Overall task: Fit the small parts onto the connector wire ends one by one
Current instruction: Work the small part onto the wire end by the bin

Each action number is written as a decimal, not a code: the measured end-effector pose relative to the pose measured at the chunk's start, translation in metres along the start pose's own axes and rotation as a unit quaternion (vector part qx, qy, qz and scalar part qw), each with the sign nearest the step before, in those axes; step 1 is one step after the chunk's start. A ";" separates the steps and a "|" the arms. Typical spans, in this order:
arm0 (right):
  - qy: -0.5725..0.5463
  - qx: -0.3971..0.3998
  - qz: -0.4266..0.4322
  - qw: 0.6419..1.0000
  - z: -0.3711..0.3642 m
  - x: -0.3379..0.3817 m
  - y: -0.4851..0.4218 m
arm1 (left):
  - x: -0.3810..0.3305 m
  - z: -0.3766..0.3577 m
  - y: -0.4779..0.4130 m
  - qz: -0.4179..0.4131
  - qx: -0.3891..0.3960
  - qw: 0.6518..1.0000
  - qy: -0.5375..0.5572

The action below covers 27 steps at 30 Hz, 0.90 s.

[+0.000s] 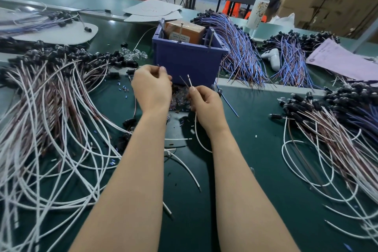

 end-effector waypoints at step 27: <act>0.012 0.041 0.020 0.999 -0.005 0.005 0.004 | -0.004 0.002 -0.009 0.052 -0.004 0.993 0.104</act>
Point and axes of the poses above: each hand's wrist, its own y-axis away from the middle knuckle, its own z-axis out of the back of the hand, x = y × z, the point moved 8 cm from there along -y, towards the middle knuckle, and after that the axes turned 10 degrees about -x, right-handed, at the moved point
